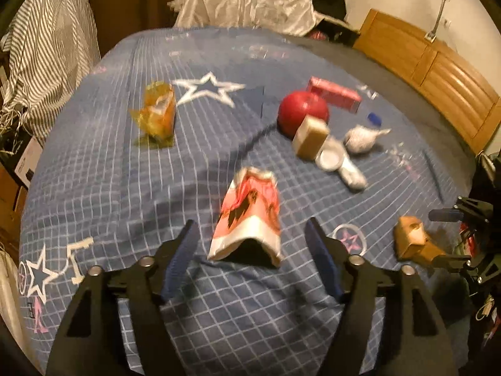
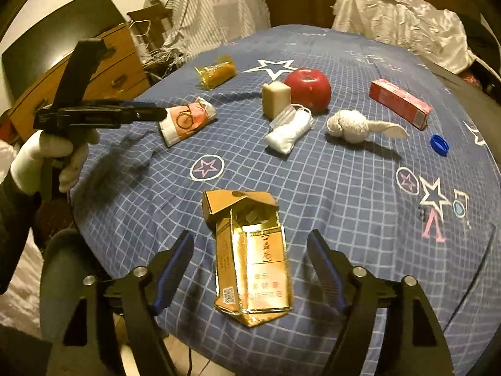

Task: Collect trash
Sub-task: 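Grasp the orange-printed paper cup with left tool while right tool grasps white mask, then carry the paper cup and white mask with both tools over the bucket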

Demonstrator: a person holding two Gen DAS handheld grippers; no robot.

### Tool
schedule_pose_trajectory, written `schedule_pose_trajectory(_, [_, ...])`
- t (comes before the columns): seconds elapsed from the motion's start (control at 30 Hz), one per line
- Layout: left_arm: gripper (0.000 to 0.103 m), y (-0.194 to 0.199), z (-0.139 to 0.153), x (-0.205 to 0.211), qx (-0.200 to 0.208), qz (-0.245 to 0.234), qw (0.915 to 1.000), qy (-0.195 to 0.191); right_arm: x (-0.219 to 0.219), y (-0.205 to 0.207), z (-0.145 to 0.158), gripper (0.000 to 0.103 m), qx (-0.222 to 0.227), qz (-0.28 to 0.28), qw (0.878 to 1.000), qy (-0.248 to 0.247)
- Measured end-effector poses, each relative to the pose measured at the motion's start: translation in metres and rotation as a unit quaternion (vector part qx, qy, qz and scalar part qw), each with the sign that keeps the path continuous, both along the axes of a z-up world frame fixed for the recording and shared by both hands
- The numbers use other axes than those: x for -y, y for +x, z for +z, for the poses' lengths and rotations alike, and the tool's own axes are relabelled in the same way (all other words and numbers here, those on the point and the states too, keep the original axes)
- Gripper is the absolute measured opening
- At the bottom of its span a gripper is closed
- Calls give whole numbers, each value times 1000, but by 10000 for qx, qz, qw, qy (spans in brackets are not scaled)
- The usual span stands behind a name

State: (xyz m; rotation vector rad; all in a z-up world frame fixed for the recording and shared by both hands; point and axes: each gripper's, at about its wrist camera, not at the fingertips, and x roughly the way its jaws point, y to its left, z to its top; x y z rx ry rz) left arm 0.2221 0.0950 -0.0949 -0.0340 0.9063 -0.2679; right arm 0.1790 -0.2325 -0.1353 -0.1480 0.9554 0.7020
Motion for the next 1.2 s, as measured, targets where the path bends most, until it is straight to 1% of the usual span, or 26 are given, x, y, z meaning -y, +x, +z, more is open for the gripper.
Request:
schedule_pose_trajectory(0.07, [77,4,3,6,68,-54,9999,59,6,8,3,78,-107,-16,9999,70])
schedule_pose_trajectory(0.17, [77,16,-6,21,-77,-171,9995,265,15,33,8,78,-260,-238,9984,444])
schedule_pose_trajectory(0.2, [77,24,-13,28,-159,-193,9988,410,16,42,8,77,-296,-336,9975,542])
schedule_pose_trajectory(0.27, [77,30,-21,34,-233,-176,9979,573,11,68,5,69,-537,-496,9938,842])
schedule_pose_trajectory(0.3, [77,35,-26,38,-300,-146,9973,659,6,77,2,61,-651,-520,9924,909])
schedule_pose_trajectory(0.33, [75,38,-30,40,-336,-123,9968,710,-1,89,-2,58,-766,-546,9910,953])
schedule_pose_trajectory(0.37, [71,39,-33,42,-367,-103,9964,755,-12,102,-7,56,-853,-565,9905,919])
schedule_pose_trajectory(0.4, [69,42,-37,45,-425,-75,9954,853,-20,110,-10,51,-879,-594,9905,877])
schedule_pose_trajectory(0.43, [66,43,-40,46,-457,-67,9949,892,-26,119,-13,50,-894,-630,9905,835])
schedule_pose_trajectory(0.5, [66,44,-43,49,-442,-34,9939,1008,-40,137,-17,49,-903,-711,9909,699])
schedule_pose_trajectory(0.53, [64,45,-45,50,-441,-18,9935,1051,-46,146,-21,49,-902,-782,9911,589])
schedule_pose_trajectory(0.67, [58,53,-48,50,-447,64,9938,1015,-60,163,-38,45,-894,-901,9917,197])
schedule_pose_trajectory(0.7, [57,54,-48,51,-440,67,9938,1014,-61,163,-41,43,-870,-902,9920,160])
schedule_pose_trajectory(0.73, [53,54,-48,52,-423,68,9938,1023,-62,162,-41,42,-818,-903,9925,131])
schedule_pose_trajectory(0.77, [47,54,-48,52,-406,81,9937,1046,-61,160,-41,41,-771,-900,9929,115])
schedule_pose_trajectory(0.87, [43,51,-47,54,-359,144,9936,1057,-57,148,-40,35,-683,-843,9940,113])
schedule_pose_trajectory(0.9, [42,50,-47,54,-340,147,9935,1077,-55,143,-38,25,-685,-811,9943,139])
schedule_pose_trajectory(1.0, [39,40,-45,54,-277,215,9939,1042,-42,122,-27,25,-530,-795,9952,232])
schedule_pose_trajectory(1.13, [36,20,-39,52,-180,301,9964,768,-22,90,-10,25,-258,-867,9950,417])
schedule_pose_trajectory(1.2, [36,7,-34,53,-83,363,9972,652,-13,76,-3,25,-74,-948,9943,475])
